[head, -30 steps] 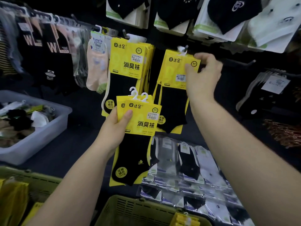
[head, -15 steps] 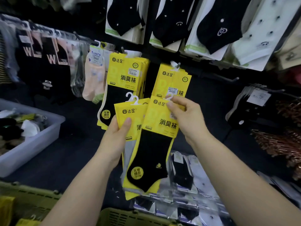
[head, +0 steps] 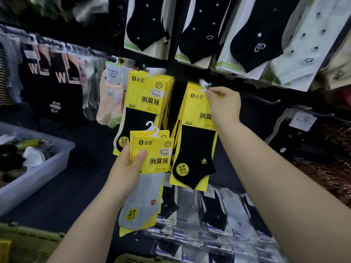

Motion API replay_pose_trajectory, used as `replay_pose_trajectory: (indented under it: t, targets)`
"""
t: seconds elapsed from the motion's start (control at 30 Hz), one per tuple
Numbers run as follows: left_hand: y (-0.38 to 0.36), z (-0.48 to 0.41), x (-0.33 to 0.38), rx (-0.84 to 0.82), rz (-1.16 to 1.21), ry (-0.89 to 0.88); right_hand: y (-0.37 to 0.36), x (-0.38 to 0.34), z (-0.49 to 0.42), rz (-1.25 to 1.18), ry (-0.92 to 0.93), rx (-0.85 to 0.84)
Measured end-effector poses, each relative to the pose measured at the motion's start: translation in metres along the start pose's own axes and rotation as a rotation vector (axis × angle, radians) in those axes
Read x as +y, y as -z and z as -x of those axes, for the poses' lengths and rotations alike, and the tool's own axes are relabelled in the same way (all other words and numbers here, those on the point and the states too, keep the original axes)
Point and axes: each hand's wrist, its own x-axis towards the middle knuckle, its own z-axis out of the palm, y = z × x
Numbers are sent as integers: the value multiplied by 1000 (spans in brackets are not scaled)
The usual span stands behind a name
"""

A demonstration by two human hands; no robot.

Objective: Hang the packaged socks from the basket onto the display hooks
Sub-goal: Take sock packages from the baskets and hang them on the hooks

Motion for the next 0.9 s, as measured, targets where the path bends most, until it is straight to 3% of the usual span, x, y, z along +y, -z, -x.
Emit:
replay_pose_trajectory:
  t: [0.2,0.3,0.4,0.47,0.53,0.73,0.9]
  targets:
    - [-7,2,1,-29,13,30,3,8,9,170,-20,132]
    - [-5,2,4,-9,15,29,8,10,31,202,70,182]
    - [-6,4,8,-11,33,35,5,14,63,179,159,-63]
    - [-10,7,11,-31,79,53,1,16,83,128,81,-329]
    - [-14,9,13,-56,140,64,-3,21,96,95,28,-451]
    - [-20,10,13,-63,221,89,8,26,90,-53,-49,-402]
    - [-11,4,10,43,78,2,24,15,55,-174,-87,-124]
